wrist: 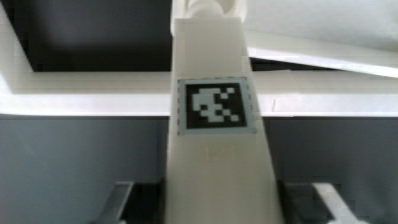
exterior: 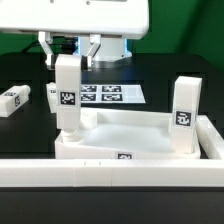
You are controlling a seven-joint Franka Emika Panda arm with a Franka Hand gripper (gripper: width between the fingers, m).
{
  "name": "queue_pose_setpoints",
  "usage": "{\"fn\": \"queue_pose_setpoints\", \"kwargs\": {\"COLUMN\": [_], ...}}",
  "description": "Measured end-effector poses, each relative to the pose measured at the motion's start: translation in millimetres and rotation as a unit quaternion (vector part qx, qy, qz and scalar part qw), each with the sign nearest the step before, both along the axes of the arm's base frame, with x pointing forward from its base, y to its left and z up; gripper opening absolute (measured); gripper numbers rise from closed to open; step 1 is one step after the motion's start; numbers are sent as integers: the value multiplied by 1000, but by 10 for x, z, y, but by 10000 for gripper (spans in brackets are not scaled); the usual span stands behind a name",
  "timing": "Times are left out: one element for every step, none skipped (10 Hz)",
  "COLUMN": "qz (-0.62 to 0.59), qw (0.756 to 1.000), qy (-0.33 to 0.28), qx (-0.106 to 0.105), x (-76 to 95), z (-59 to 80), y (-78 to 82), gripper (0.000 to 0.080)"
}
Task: Assemble desk
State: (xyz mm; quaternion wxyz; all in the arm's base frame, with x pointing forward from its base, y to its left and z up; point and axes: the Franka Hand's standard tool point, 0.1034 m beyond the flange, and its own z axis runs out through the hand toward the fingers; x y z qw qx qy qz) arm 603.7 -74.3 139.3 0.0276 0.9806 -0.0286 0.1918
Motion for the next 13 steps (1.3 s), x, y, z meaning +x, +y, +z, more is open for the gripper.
{"fn": "queue_pose_setpoints", "kwargs": {"qz": [1, 0, 1, -3, -24, -30, -32, -33, -32, -32, -32, -32, -31], "qw": [1000, 1000, 1000, 1000, 1000, 999, 999, 999, 999, 999, 999, 999, 999], "qy": [0, 1, 1, 0, -4, -7, -7, -6, -5, -5, -4, -4, -2], "qx": [0, 0, 0, 1, 10, 11, 13, 14, 13, 13, 13, 13, 12], "x": [-1, -3, -4, -8, -39, -44, -52, -60, -62, -64, -65, -68, -78], "z": [-3, -8, -11, -13, -17, -18, -29, -39, -43, -49, -53, -63, -93], "y": [-2, -2, -2, -7, -32, -22, 3, 19, 14, 14, 14, 15, 21], "gripper": [291, 291, 291, 291, 291, 291, 291, 291, 291, 291, 291, 291, 291]}}
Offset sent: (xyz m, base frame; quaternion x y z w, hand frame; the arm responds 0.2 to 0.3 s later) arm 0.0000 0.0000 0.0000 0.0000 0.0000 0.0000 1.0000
